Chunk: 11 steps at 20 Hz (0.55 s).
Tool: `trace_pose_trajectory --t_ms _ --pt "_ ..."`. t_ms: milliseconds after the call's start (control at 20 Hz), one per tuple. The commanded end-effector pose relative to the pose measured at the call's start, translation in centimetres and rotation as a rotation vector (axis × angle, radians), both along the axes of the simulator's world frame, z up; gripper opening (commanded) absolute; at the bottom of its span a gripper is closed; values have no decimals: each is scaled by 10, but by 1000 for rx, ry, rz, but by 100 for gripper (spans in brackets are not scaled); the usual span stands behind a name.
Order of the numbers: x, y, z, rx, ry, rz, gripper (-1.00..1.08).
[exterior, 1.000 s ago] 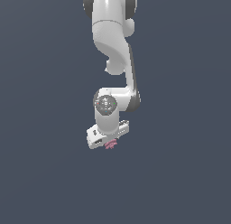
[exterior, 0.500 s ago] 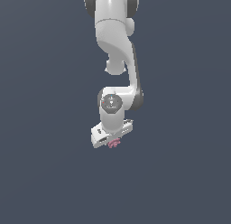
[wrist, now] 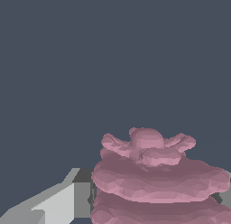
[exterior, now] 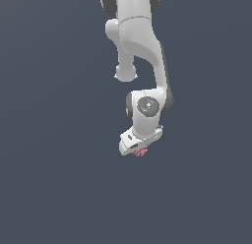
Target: Pick up the object and move it to a goal position.
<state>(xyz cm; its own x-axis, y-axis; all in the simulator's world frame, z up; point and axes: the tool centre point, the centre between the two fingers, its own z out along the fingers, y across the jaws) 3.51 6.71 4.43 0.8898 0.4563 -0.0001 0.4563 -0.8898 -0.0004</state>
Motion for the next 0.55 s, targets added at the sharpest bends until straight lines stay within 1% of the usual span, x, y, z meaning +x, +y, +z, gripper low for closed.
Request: trace_pose_trajectory --t_ms 0,250,500 --pt "-5 16 1 0 0 -1 -100" --pt "-8 31 1 0 0 -1 -100" --pt "-6 29 1 0 0 -1 -100"
